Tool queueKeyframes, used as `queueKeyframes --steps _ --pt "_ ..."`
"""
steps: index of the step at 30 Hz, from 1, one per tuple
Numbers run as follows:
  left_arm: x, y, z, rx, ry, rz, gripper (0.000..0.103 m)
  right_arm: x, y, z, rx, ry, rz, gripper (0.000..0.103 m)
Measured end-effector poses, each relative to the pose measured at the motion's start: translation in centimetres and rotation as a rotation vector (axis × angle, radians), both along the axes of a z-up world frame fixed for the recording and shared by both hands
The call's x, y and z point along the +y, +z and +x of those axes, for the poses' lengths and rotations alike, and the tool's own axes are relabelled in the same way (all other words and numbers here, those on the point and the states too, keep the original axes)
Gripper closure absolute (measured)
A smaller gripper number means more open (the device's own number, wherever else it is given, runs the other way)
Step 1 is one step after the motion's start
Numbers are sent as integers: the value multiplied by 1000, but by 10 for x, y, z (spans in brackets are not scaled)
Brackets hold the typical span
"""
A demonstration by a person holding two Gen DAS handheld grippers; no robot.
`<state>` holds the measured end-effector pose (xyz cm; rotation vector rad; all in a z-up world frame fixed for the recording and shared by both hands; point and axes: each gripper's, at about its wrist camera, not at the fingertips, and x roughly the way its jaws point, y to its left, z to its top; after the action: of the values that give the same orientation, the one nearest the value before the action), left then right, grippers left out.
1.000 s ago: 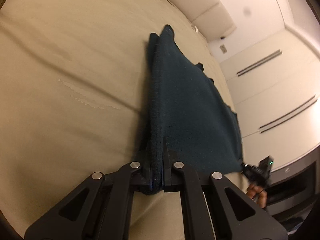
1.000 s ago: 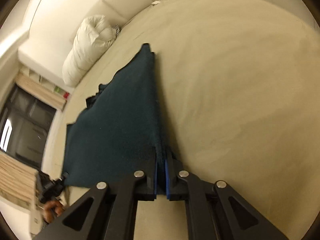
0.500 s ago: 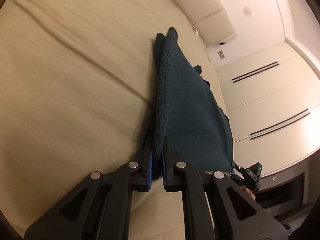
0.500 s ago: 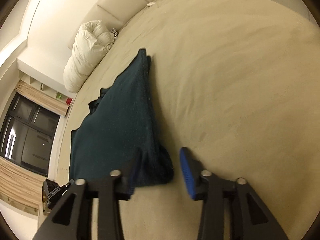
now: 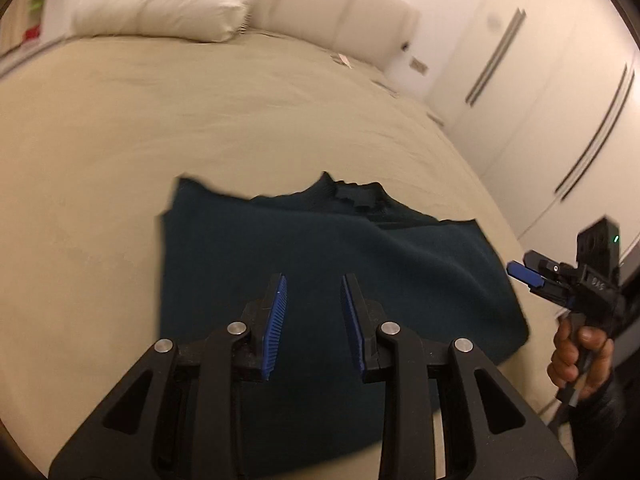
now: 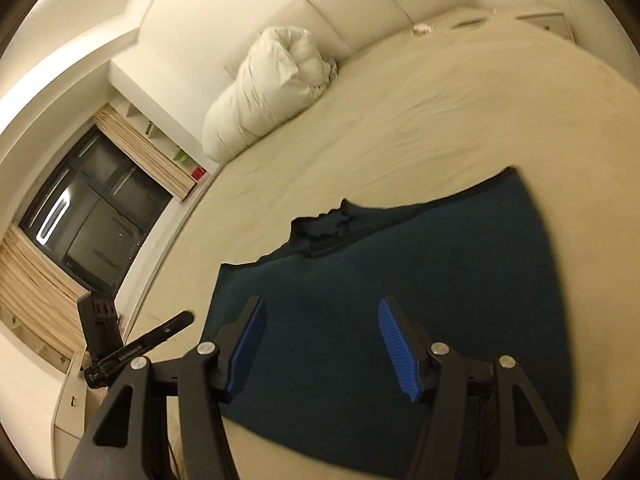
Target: Fold small clothes
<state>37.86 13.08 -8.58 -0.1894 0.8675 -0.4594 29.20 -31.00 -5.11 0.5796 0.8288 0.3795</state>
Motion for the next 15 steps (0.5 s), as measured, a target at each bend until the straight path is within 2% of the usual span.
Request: queueKeyframes --steps 2,4,5,6,7,8,10,12,15 --pt "-23 -17 34 27 -6 43 76 13 -22 30 55 36 59 41" --pt "-27 -36 58 77 29 63 76 13 -44 52 123 3 46 41" --pt "-24 -48 66 110 50 57 76 6 -57 61 155 -20 52 47" --pt "-17 -58 68 127 59 24 76 -5 -66 66 165 -33 97 54" --pt "-7 -65 65 114 50 -34 76 -18 -72 67 170 -50 146 68" --pt "1 -69 60 89 34 -67 76 -30 -76 62 170 -63 181 76" --pt "13 -76 51 61 12 -109 76 -54 -81 56 137 -92 232 78" --pt "25 -79 45 59 20 -167 76 -80 -85 46 109 -146 244 85" --pt "30 -80 41 61 31 -185 76 -104 -79 29 106 -261 227 84"
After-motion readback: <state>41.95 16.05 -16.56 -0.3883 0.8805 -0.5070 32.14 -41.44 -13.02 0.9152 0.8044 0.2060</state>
